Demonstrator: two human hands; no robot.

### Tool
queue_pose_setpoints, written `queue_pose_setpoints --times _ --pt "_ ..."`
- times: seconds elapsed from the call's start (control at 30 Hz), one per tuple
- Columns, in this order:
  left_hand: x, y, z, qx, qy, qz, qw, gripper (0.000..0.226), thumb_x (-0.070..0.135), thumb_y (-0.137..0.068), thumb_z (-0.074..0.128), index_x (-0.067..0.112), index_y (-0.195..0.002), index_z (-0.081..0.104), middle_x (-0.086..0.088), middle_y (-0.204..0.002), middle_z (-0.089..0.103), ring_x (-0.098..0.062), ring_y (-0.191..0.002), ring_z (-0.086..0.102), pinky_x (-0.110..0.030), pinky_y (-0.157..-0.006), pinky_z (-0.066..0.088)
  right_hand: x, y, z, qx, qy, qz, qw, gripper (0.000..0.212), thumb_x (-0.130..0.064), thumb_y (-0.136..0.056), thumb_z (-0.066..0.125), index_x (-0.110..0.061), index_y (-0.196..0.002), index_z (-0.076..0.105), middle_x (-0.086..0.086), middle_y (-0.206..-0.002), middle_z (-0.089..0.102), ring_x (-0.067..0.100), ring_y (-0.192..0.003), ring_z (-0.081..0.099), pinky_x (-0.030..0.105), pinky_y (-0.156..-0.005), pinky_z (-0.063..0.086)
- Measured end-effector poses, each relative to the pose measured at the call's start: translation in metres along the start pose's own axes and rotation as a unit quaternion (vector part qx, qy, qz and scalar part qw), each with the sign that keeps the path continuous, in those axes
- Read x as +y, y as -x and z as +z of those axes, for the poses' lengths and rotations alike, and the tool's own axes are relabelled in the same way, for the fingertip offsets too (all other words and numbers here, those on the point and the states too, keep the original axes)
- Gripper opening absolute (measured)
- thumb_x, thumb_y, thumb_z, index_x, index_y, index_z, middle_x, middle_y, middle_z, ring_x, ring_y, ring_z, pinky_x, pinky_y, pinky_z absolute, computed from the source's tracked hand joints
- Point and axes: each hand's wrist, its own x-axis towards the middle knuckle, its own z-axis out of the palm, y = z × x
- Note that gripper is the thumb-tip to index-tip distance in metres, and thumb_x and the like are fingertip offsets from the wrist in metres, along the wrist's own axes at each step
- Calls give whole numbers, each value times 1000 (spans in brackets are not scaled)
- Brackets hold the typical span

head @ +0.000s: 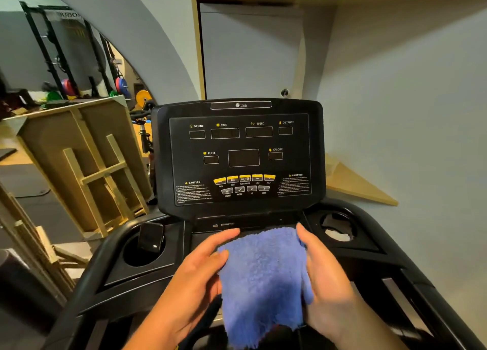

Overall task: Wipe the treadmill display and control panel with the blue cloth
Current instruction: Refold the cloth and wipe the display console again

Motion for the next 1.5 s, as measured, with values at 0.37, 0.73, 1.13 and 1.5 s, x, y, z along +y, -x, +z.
queue_pose_setpoints --times 0.37,0.73,1.13,1.5 --pt "24 16 1 -58 70 33 995 44 0 -79 47 6 -104 83 -21 -120 75 -27 -101 77 -33 -78 66 -32 25 -13 -94 50 -91 990 53 -2 -78 44 -23 -117 74 18 -119 71 27 -108 70 33 -78 58" --pt "40 30 4 -70 -14 64 995 79 47 -37 103 16 -107 83 -15 -114 79 -21 -98 77 -25 -74 61 -43 38 -14 -110 150 -132 974 40 -3 -79 46 -2 -109 73 27 -116 68 35 -109 67 37 -88 57" --pt "47 40 0 -86 -58 86 991 62 44 -44 103 13 -94 83 -13 -83 75 -30 -74 67 -33 -64 56 -52 52 -10 -138 319 -200 916 22 -2 -84 60 -17 -92 75 10 -93 72 19 -85 68 26 -74 53" --pt "57 48 -3 -201 -87 145 965 17 15 -68 88 17 -84 82 -5 -87 72 -16 -77 69 -24 -66 56 -61 60 -5 -223 338 -216 888 27 7 -89 58 -14 -89 75 4 -87 68 16 -80 65 26 -71 52"
